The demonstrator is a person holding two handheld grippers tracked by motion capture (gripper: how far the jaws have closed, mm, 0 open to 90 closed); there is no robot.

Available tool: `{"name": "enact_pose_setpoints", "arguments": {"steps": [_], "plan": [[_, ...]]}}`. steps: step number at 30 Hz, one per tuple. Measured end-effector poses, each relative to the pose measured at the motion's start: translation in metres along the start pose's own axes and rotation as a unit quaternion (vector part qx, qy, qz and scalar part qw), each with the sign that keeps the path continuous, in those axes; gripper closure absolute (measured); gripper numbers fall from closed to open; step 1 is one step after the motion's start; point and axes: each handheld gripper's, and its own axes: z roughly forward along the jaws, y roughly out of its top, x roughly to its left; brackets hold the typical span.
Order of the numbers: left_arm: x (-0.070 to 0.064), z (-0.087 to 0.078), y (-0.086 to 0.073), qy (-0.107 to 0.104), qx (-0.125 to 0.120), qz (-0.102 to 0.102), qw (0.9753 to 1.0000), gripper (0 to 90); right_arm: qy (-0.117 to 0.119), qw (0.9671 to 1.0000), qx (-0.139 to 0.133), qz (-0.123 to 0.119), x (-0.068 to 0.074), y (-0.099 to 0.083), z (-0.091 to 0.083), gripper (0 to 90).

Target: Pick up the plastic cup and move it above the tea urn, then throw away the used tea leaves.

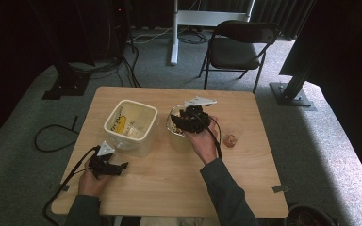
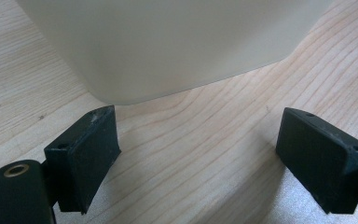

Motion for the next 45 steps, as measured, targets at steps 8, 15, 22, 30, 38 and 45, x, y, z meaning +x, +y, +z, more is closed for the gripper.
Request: {"name": "enact_pose_setpoints", "arguments": {"steps": [8,15,22,30,38,45], "plan": [[0.000,0.001,0.001,0.002,0.000,-0.002,1.0000,13.6,-0.017,0.9997,-0.005,-0.013,-0.006,-0.012,-0.012,51.8],[0.001,0.002,0.002,0.004,0.000,-0.004,1.0000,13.6,-0.050,0.9983,-0.023,-0.021,-0.025,-0.029,-0.041,44.1],[0.001,0.001,0.002,0.004,0.000,-0.004,1.0000,13.7,-0.071,0.9968,-0.037,-0.006,-0.051,-0.051,-0.064,36.8],[0.000,0.001,0.001,0.005,0.000,-0.004,1.0000,13.6,-0.127,0.9900,-0.060,-0.001,-0.089,-0.086,-0.104,26.7],[0.000,0.001,0.001,0.005,0.001,-0.004,1.0000,13.6,-0.158,0.9848,-0.066,0.030,-0.129,-0.131,-0.111,19.3],[0.000,0.001,0.001,0.005,0.000,-0.004,1.0000,13.6,-0.164,0.9850,-0.037,0.038,-0.141,-0.158,-0.080,12.1]]}}
